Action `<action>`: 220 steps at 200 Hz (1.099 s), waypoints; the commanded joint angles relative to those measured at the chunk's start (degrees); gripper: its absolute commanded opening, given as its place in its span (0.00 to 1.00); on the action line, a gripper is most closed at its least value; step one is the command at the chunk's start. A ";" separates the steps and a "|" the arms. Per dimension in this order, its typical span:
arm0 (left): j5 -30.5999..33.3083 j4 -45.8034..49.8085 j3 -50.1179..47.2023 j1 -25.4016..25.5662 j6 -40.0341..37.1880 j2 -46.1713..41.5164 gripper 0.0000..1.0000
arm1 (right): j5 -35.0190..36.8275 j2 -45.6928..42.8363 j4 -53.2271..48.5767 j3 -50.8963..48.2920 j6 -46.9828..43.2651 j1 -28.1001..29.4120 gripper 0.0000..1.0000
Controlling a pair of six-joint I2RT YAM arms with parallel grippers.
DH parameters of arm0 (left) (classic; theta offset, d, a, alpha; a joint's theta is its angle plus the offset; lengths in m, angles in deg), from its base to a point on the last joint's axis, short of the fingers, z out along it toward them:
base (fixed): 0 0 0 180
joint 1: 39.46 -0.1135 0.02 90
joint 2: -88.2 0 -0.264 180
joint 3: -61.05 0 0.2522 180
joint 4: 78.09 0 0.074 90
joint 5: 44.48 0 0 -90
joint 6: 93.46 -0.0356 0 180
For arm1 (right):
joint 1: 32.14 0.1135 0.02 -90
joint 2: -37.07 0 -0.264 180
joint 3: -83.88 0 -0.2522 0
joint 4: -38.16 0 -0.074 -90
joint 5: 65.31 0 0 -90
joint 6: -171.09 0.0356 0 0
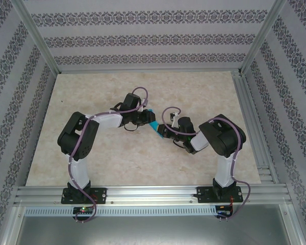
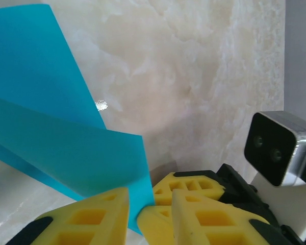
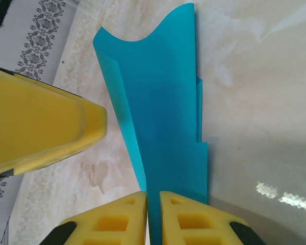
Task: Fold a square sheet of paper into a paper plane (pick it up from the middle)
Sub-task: Fold the wing for the fifth time at the center of the table.
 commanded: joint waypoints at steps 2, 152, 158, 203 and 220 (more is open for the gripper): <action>-0.50 -1.34 1.44 0.67 -1.63 0.72 0.28 | -0.16 1.39 -0.64 1.09 0.36 -0.76 0.15; 0.19 0.09 3.65 0.64 -2.64 4.64 0.25 | 0.10 2.27 -5.69 2.33 0.98 -1.29 0.16; 0.24 0.21 3.65 0.68 -2.69 4.77 0.26 | -0.03 2.20 -5.92 2.46 0.99 -1.26 0.16; 0.66 0.49 3.83 0.67 -2.71 5.21 0.25 | -0.86 1.79 -7.03 2.77 1.26 -1.46 0.19; 0.88 0.70 3.92 0.65 -2.82 5.36 0.25 | -1.51 0.94 -7.85 2.94 1.34 -1.72 0.20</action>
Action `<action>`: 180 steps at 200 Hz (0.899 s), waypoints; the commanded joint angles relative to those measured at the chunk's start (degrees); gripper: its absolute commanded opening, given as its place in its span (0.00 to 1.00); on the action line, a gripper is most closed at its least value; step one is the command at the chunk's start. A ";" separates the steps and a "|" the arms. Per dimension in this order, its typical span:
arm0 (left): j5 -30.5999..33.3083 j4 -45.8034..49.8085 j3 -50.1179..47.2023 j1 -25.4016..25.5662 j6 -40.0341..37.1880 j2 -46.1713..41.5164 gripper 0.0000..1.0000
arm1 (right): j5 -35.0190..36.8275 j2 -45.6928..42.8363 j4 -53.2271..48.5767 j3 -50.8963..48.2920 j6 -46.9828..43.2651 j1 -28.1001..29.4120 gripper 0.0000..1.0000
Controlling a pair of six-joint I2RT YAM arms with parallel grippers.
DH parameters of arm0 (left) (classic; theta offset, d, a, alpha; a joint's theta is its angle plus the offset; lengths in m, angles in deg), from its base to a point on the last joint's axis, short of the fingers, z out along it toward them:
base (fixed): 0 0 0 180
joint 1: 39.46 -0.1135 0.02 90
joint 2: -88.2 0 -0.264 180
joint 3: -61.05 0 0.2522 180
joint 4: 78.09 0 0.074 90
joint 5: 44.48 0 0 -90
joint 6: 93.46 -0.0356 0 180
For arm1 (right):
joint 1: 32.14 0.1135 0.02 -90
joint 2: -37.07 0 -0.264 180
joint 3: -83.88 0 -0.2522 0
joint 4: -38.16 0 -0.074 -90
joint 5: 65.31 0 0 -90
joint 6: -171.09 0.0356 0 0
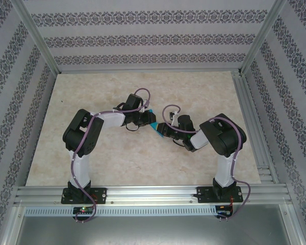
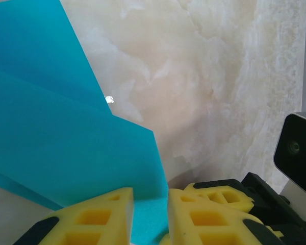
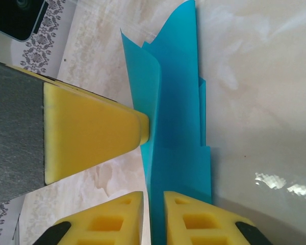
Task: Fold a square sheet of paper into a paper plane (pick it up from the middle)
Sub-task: Fold the wing for the fifth time at the center of the table.
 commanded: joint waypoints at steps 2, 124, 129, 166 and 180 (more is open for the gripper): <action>0.81 0.42 1.43 0.63 -1.49 1.03 0.25 | 1.00 0.71 -4.73 0.89 0.21 -0.85 0.21; 2.09 0.75 1.85 0.63 -0.43 1.79 0.24 | -3.44 -7.18 -17.80 0.80 -6.37 -1.73 0.28; 2.11 0.81 1.86 0.63 -0.29 1.83 0.24 | -3.73 -7.18 -17.91 0.80 -6.47 -1.73 0.28; 2.08 1.01 2.13 0.63 -0.19 2.07 0.24 | -3.89 -6.65 -19.18 1.41 -7.05 -1.73 0.27; 2.17 1.16 2.13 0.64 -0.23 2.10 0.24 | -4.15 -6.41 -19.58 1.63 -7.17 -1.73 0.26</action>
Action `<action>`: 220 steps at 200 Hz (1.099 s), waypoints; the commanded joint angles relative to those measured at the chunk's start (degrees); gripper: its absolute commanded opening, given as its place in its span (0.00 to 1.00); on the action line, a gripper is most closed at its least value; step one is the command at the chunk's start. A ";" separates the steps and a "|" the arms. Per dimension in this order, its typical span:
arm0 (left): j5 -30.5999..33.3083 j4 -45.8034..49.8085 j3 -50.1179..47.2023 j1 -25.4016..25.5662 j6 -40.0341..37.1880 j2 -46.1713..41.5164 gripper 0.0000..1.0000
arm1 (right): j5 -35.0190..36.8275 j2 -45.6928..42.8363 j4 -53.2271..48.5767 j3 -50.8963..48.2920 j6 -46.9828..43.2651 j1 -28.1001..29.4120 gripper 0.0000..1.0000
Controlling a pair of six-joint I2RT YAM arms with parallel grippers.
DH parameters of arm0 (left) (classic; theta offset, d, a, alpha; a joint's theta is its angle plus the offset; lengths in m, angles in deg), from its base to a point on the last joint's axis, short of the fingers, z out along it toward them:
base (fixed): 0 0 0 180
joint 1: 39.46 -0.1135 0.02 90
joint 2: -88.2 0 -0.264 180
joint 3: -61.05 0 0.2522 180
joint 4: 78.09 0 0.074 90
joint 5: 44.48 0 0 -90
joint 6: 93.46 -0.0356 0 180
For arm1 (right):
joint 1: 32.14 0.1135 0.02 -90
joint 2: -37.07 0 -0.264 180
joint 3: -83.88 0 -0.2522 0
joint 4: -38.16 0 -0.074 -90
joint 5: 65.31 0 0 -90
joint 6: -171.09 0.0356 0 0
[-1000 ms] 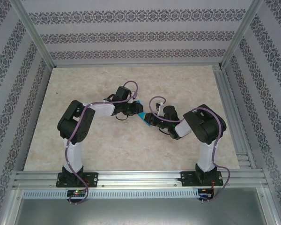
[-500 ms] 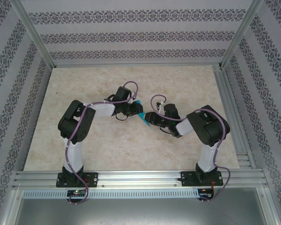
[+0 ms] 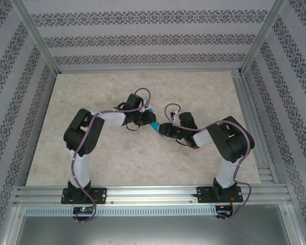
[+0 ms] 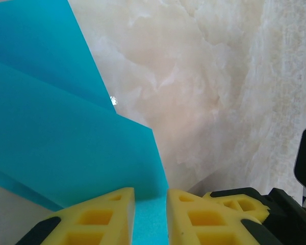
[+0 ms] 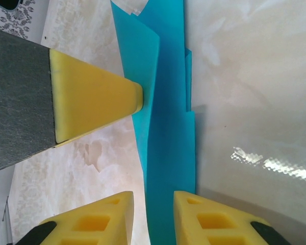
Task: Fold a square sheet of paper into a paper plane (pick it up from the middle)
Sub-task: Fold the wing for the fifth time at the center of the table.
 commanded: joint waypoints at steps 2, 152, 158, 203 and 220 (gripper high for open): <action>1.12 0.84 1.25 0.63 -0.18 1.32 0.24 | -1.75 -0.01 -3.99 0.40 -1.68 -0.35 0.26; 0.79 1.37 2.83 0.63 -0.28 3.08 0.24 | 1.39 1.58 -11.35 2.22 -3.29 -0.27 0.14; 0.73 1.32 2.84 0.67 -0.29 3.10 0.24 | 1.63 1.60 -11.55 2.21 -3.27 -0.27 0.14; 0.60 1.63 3.28 0.63 -0.53 3.43 0.24 | 2.03 1.82 -11.86 2.12 -3.08 -0.27 0.14; 0.78 1.89 3.24 0.63 -0.55 3.43 0.24 | 2.20 1.37 -12.06 2.12 -3.03 -0.27 0.14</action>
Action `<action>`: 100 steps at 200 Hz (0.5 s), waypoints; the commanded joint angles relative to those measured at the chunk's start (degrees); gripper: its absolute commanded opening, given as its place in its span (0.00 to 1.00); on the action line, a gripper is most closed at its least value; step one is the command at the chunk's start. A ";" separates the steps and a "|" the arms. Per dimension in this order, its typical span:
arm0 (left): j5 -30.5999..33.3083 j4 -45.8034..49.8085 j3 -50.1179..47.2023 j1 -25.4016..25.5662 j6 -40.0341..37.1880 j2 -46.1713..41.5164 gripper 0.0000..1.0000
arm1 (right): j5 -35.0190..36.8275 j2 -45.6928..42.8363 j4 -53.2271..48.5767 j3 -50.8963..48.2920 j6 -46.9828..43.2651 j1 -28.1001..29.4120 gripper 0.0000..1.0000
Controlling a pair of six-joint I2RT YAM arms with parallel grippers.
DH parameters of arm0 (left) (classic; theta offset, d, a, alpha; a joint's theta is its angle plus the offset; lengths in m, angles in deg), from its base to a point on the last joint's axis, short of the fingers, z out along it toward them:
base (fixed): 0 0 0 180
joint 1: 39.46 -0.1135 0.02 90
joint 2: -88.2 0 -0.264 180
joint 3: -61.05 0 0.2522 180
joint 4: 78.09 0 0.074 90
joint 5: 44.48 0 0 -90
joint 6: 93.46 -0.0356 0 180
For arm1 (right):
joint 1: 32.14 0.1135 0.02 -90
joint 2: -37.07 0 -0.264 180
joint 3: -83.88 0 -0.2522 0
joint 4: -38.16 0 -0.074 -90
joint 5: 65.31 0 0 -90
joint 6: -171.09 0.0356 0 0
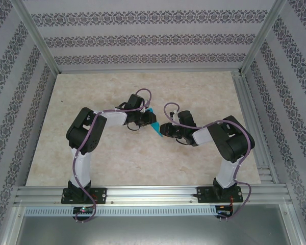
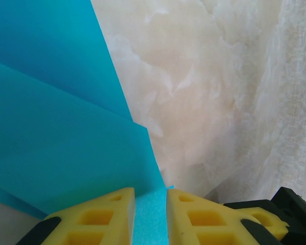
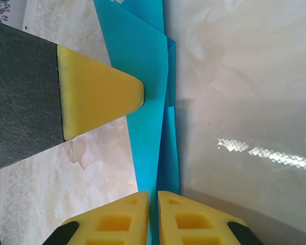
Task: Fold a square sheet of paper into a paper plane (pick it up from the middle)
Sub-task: Fold the wing for the fifth time at the center of the table.
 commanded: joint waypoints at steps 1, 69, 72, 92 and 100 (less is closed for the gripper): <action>0.62 0.84 1.47 0.63 -0.55 1.05 0.24 | 1.68 1.32 -5.17 -0.41 -0.69 -0.27 0.14; 0.75 2.07 2.10 0.67 -1.10 1.82 0.24 | 3.53 -5.97 -3.03 -1.46 3.31 -0.27 0.24; 0.76 2.17 2.10 0.67 -1.13 1.88 0.24 | 3.67 -6.27 -3.38 -1.36 3.57 -0.27 0.25; 0.65 2.51 2.10 0.64 -1.24 2.11 0.24 | 4.05 -8.48 -6.40 -0.42 3.45 -0.29 0.28; 0.63 2.60 2.10 0.63 -1.18 2.15 0.24 | 4.37 -9.40 -6.60 -0.52 3.40 -0.18 0.28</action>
